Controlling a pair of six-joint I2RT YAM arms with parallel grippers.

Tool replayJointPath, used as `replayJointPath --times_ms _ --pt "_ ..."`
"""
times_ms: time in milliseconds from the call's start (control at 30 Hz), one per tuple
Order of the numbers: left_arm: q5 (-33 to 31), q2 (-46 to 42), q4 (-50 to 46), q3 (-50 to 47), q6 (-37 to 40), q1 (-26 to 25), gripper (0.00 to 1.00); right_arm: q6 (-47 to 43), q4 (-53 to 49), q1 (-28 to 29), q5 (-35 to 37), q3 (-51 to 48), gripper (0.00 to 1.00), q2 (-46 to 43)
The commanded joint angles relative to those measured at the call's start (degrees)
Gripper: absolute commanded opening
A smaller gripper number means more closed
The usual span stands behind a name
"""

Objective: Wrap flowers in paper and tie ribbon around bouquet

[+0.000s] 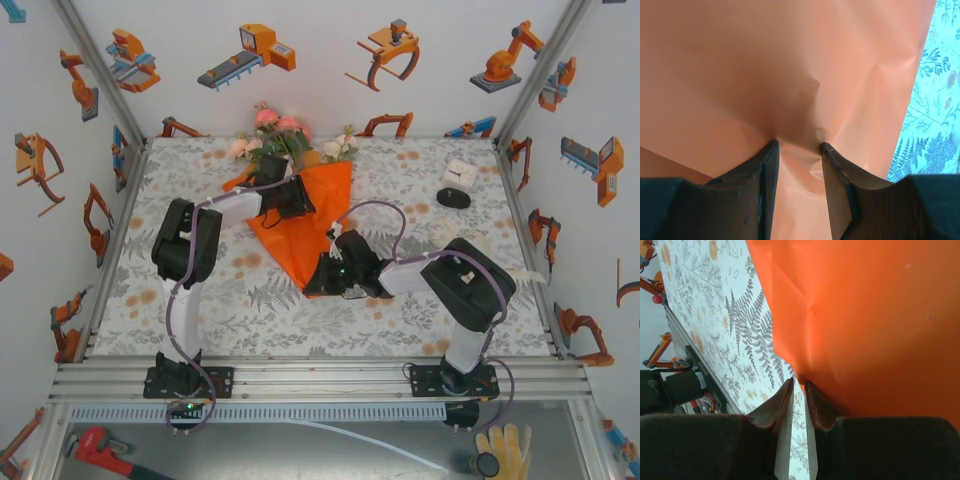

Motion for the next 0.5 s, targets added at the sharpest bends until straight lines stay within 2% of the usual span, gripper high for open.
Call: replayJointPath --times_ms 0,200,467 --pt "-0.2 -2.2 -0.4 -0.7 1.8 0.6 0.41 -2.4 -4.0 0.1 1.2 0.9 0.22 -6.2" --pt "0.0 -2.4 -0.7 -0.8 2.0 0.6 0.41 -2.8 -6.0 -5.2 2.3 -0.7 0.24 -11.5" --pt "0.0 -2.6 -0.6 -1.1 1.9 0.5 0.41 1.2 4.4 -8.0 -0.6 -7.2 0.23 -3.3"
